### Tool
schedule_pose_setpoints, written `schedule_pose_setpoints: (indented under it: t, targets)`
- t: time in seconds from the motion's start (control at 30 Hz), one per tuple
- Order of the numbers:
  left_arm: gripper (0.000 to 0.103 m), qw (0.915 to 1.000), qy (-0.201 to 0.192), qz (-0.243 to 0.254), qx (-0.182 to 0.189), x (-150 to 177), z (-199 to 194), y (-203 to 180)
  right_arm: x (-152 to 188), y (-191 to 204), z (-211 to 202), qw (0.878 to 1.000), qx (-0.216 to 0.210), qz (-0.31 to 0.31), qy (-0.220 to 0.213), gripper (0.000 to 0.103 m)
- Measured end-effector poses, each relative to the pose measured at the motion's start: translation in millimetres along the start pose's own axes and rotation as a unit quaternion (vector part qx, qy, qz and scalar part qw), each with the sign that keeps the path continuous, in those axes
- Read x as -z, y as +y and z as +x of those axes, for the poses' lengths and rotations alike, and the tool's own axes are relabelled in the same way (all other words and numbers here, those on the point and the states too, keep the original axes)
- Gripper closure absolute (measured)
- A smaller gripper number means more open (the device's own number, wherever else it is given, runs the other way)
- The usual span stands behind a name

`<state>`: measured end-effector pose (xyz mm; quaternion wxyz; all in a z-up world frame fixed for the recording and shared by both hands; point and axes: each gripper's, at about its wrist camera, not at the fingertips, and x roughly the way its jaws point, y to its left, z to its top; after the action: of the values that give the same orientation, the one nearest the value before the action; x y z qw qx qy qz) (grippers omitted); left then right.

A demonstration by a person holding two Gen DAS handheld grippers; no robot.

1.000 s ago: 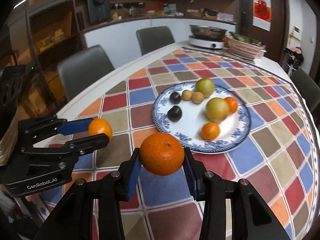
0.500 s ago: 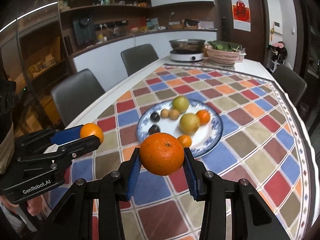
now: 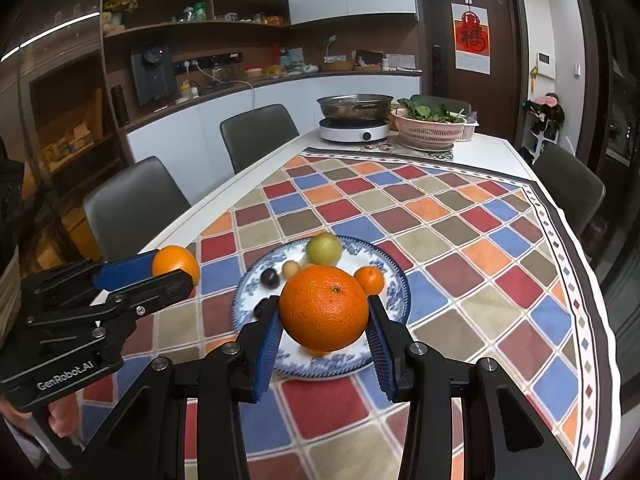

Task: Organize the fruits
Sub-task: 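Carry both oranges over the plate with both tools, then open both tools to release the oranges on the plate, withdraw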

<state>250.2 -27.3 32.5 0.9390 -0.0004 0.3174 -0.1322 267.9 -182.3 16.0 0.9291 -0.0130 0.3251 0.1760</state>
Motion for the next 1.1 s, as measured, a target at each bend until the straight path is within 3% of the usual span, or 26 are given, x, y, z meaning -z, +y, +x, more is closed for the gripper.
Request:
schedule_pose_setpoints:
  t: [0.47, 1.1]
  targets:
    - [0.065, 0.9982, 0.049, -0.028, 0.022, -11, 68, 12, -5, -30, 59, 0.999, -0.005, 0.032, 0.043, 0.061]
    - [0.065, 0.9938, 0.109, -0.021, 0.001, 9, 129, 21, 19, -51, 116, 0.993, -0.012, 0.062, 0.102, 0.061]
